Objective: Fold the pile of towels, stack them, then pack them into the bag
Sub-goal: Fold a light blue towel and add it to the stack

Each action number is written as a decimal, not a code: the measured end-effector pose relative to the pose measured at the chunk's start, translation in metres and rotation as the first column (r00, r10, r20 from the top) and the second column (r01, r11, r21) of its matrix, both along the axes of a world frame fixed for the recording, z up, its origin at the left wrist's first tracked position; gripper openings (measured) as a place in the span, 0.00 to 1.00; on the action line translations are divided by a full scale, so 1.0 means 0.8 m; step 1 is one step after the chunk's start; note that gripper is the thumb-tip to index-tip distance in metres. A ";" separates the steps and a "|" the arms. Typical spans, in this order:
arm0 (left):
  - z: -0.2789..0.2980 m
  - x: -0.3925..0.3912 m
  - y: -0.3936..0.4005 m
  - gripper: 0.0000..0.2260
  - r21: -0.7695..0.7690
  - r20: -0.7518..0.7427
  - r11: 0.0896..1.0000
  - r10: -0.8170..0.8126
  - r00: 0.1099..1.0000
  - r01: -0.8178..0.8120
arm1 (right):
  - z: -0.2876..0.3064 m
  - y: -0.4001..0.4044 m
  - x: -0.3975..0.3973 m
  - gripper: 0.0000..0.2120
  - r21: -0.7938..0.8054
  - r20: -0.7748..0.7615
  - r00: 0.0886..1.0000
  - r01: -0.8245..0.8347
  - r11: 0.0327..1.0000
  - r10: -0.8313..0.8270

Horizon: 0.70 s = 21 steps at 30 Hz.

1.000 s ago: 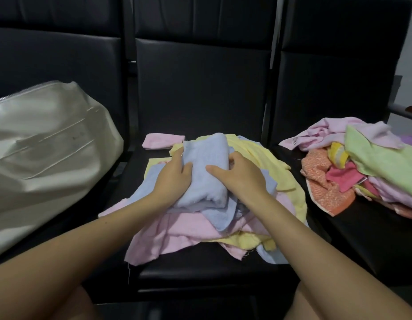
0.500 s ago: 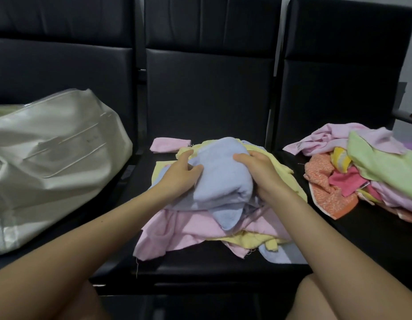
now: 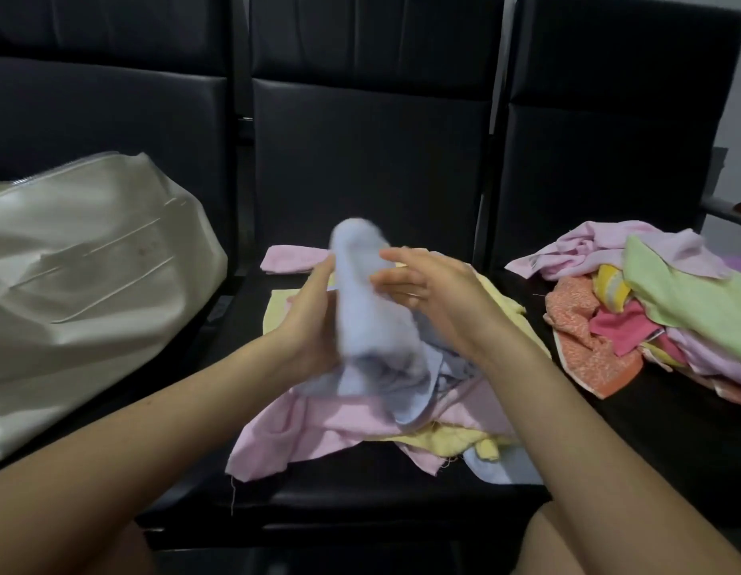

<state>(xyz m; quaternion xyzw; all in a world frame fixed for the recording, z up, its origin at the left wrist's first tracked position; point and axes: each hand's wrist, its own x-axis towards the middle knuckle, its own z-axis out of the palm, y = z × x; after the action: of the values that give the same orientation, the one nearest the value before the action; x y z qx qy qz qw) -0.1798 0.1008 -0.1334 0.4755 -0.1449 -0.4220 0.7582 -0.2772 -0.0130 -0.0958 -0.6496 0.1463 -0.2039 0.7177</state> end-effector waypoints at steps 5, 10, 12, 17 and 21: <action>-0.001 0.014 0.006 0.19 -0.050 -0.095 0.999 0.004 0.995 -0.009 | -0.030 0.000 0.013 0.08 -0.361 0.040 0.986 0.164 0.918 -0.161; -0.015 0.035 0.008 0.13 0.220 0.170 0.960 0.134 0.976 -0.171 | -0.052 -0.007 0.023 0.12 -0.461 -0.212 0.954 0.096 0.882 -0.214; -0.022 0.040 0.012 0.11 0.314 0.338 0.900 0.192 0.921 -0.302 | -0.051 -0.006 0.028 0.11 -0.562 -0.254 0.938 0.054 0.825 -0.234; -0.047 0.051 0.032 0.11 0.406 0.713 0.764 0.078 0.696 -0.502 | -0.052 0.004 0.041 0.18 -0.704 -0.398 0.870 -0.086 0.705 -0.291; -0.072 0.054 0.048 0.15 0.521 0.795 0.634 -0.118 0.595 -0.571 | -0.058 0.018 0.049 0.24 -0.677 -0.528 0.805 -0.208 0.706 -0.269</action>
<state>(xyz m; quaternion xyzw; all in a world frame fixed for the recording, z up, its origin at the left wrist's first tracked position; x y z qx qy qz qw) -0.1366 0.1388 -0.1910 0.8854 -0.2014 -0.0838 0.4105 -0.2377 0.0014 -0.1420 -0.9006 0.2839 -0.0434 0.3263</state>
